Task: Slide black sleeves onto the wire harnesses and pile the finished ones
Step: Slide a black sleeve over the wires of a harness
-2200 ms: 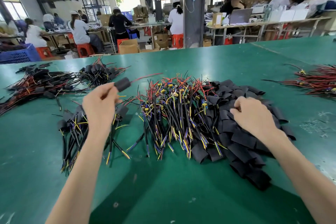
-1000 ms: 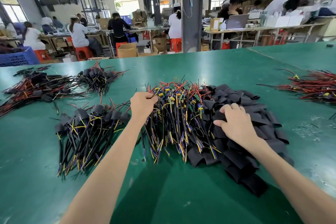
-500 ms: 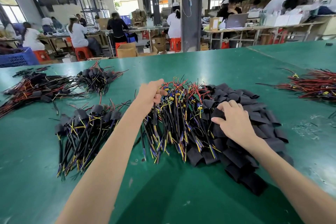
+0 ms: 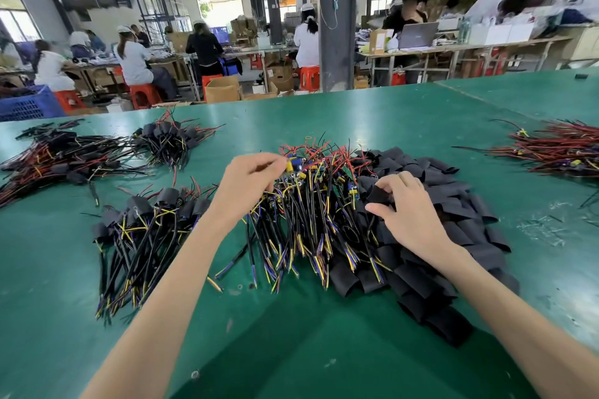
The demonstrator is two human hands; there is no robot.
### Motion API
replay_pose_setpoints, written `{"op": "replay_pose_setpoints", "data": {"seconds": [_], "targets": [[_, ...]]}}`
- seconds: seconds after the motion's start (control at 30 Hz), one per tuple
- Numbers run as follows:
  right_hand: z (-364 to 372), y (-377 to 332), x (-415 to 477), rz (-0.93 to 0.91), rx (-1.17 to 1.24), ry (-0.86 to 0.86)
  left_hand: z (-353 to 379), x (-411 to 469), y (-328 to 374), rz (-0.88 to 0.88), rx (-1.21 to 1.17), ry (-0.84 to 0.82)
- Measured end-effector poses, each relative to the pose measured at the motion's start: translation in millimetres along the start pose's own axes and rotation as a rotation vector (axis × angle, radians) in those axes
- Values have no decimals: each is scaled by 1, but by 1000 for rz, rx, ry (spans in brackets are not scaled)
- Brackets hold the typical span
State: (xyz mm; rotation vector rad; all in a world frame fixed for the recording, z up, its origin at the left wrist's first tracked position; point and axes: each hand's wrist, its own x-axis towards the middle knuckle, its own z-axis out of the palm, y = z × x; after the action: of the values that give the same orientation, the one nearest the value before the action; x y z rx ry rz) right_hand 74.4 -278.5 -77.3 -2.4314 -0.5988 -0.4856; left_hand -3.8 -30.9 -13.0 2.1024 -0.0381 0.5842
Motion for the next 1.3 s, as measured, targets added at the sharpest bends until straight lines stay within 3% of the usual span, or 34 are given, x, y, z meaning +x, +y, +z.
{"op": "replay_pose_setpoints", "data": {"seconds": [0.13, 0.47, 1.3], "targets": [[2, -2, -1, -43, 79, -7, -1, -20, -22, 24, 30, -66], [1, -5, -3, -41, 246, 17, -7, -37, -28, 66, -162, -92], [-4, -3, 1, 82, 714, -89, -12, -39, -30, 17, -17, -56]]}}
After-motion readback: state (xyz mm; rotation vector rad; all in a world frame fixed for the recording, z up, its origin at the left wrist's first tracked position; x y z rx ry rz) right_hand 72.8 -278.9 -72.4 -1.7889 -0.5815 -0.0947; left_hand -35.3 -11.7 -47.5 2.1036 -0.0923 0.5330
